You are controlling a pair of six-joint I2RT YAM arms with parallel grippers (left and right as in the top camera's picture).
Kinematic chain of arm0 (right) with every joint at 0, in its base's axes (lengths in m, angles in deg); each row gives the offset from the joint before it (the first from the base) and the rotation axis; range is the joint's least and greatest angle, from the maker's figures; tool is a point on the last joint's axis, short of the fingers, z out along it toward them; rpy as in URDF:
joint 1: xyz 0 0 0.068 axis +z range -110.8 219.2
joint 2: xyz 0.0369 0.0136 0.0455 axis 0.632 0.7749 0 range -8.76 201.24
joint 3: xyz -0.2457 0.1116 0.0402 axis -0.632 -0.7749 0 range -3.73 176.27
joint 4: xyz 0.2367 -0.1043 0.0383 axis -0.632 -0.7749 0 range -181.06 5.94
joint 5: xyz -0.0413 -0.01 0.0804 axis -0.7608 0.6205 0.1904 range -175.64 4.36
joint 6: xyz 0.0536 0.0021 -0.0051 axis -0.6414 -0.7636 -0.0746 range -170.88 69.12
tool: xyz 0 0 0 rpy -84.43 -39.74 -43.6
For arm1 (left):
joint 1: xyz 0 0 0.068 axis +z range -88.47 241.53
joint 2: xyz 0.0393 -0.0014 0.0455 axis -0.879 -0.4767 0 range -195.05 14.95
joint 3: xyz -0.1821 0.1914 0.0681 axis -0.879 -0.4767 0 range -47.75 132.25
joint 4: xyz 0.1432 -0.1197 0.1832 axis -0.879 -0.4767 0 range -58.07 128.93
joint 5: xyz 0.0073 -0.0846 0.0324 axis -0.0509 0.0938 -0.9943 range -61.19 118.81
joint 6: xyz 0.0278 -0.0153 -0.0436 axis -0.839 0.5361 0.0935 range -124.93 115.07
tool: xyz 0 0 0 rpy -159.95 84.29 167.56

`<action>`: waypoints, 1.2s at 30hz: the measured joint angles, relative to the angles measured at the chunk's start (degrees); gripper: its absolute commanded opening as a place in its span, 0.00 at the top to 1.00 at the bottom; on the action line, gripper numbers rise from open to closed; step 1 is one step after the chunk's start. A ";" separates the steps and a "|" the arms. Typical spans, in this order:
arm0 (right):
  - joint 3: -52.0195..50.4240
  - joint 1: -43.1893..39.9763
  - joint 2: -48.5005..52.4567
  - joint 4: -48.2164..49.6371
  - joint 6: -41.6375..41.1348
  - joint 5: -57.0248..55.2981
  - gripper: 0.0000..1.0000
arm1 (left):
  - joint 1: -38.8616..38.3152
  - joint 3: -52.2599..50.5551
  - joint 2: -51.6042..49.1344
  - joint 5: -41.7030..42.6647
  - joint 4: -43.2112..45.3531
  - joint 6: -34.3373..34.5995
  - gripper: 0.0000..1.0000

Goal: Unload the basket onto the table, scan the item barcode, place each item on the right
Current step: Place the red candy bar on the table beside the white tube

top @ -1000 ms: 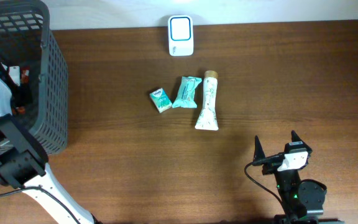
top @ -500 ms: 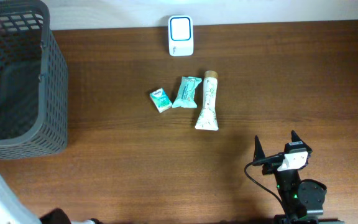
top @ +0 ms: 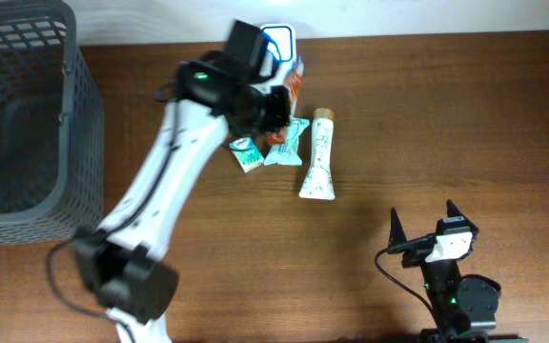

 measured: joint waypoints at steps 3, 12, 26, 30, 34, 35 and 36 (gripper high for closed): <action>0.00 0.00 0.00 0.00 -0.04 0.00 0.01 | -2.73 -0.20 -7.54 -0.46 1.57 3.28 1.00; 0.00 0.00 0.00 0.00 -0.02 0.00 0.01 | -6.84 -0.22 -14.80 -2.82 5.88 7.56 1.00; 0.00 0.00 0.00 0.00 -0.04 0.00 0.01 | -8.76 -2.99 -15.43 -9.92 7.08 12.35 0.91; 0.00 0.00 0.00 0.00 -0.02 0.00 0.01 | -8.98 -3.10 -17.73 -9.94 7.82 12.46 0.87; 0.00 0.00 0.00 0.00 -0.02 0.00 0.01 | -10.51 -3.34 -18.23 -9.92 10.21 11.87 0.79; 0.00 0.00 0.00 0.00 -0.02 0.00 0.01 | -10.62 -2.89 -18.23 -9.92 9.49 10.32 0.78; 0.00 0.00 0.00 0.00 -0.02 0.00 0.01 | -10.36 -1.36 -18.27 -9.92 8.00 8.90 0.77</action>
